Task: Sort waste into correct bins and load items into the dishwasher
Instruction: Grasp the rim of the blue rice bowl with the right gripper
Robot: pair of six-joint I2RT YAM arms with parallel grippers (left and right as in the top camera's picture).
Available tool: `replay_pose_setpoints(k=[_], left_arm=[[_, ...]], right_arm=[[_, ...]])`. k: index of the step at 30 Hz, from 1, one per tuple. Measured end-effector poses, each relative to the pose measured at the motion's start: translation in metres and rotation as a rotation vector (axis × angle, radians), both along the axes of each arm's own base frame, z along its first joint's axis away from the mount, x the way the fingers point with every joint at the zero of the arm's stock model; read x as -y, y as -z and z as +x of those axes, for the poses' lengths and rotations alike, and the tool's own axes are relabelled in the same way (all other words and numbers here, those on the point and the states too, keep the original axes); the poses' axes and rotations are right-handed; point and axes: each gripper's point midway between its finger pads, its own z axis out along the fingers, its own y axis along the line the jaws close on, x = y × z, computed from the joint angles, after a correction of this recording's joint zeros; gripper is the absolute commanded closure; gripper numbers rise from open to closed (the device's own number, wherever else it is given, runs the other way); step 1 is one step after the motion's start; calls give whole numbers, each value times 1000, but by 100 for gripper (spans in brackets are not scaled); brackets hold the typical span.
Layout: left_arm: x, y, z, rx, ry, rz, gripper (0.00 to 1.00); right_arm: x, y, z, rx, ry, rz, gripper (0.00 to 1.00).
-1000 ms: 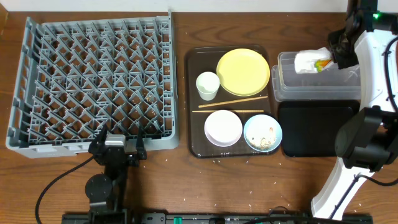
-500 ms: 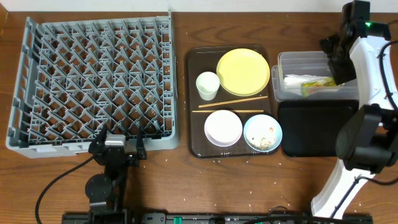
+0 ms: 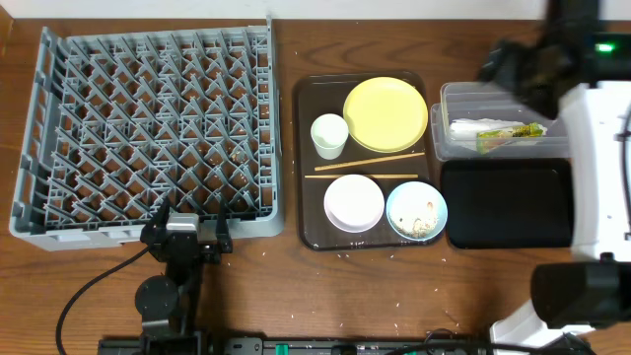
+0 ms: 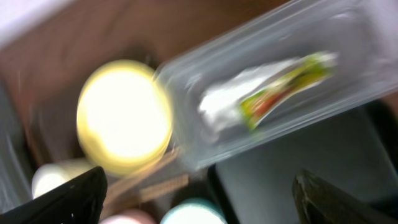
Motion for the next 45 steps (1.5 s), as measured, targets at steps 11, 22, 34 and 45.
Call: replay_pose_setpoints(k=[11, 22, 34, 45], left_arm=[[0, 0, 0, 0, 0, 0, 8], [0, 0, 0, 0, 0, 0, 8], [0, 0, 0, 0, 0, 0, 8], [0, 0, 0, 0, 0, 0, 8]], right_arm=[[-130, 84, -57, -230, -452, -67, 20], [-129, 167, -96, -383, -311, -54, 69], [-133, 190, -132, -477, -471, -118, 52], [-150, 194, -154, -501, -762, -188, 58]])
